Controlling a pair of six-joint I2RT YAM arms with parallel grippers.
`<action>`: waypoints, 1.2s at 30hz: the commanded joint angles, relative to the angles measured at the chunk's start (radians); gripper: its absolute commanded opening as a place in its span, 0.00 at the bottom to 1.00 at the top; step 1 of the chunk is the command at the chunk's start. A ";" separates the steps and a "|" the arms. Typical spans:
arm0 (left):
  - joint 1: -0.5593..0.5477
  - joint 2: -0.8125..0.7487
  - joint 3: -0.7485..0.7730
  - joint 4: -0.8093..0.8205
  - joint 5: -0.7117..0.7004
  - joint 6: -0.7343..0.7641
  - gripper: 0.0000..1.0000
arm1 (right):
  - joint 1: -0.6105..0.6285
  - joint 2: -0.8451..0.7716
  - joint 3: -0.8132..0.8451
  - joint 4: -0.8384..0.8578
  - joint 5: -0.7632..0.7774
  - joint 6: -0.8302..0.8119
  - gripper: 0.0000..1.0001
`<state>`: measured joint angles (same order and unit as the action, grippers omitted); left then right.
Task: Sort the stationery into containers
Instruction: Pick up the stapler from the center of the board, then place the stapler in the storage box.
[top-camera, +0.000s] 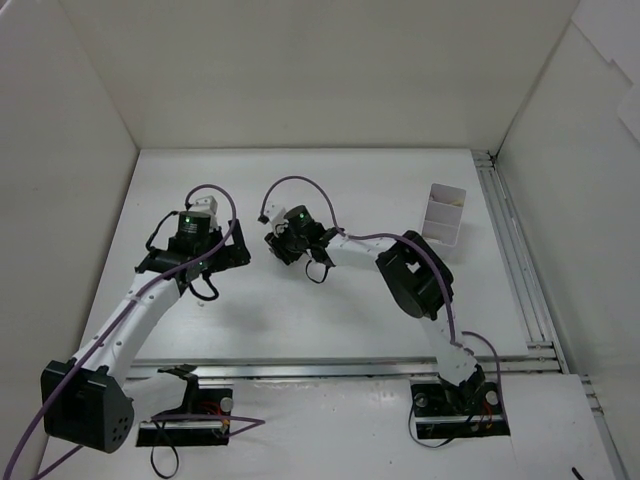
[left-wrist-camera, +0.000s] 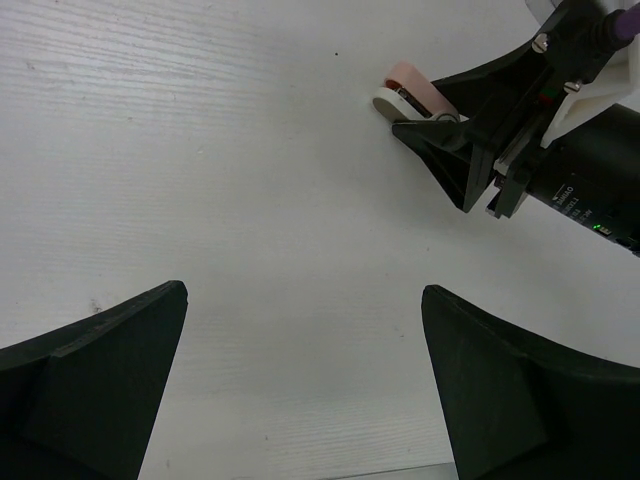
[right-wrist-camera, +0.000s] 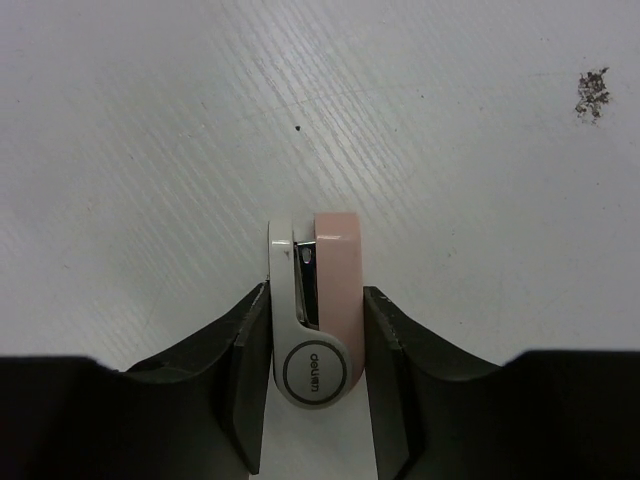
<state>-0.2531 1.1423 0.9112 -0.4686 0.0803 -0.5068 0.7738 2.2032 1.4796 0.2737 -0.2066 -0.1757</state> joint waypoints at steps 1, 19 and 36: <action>0.009 -0.032 0.018 0.022 0.007 0.007 1.00 | 0.005 -0.072 -0.027 0.113 0.003 0.015 0.25; 0.009 -0.122 -0.011 0.100 0.072 0.062 1.00 | -0.257 -0.669 -0.592 0.341 0.333 0.499 0.15; 0.000 -0.078 0.035 0.174 0.133 0.085 1.00 | -0.373 -1.013 -0.736 -0.201 1.236 1.100 0.00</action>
<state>-0.2531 1.0588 0.8883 -0.3485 0.1947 -0.4446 0.4194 1.1831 0.7189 0.1261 0.8902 0.7753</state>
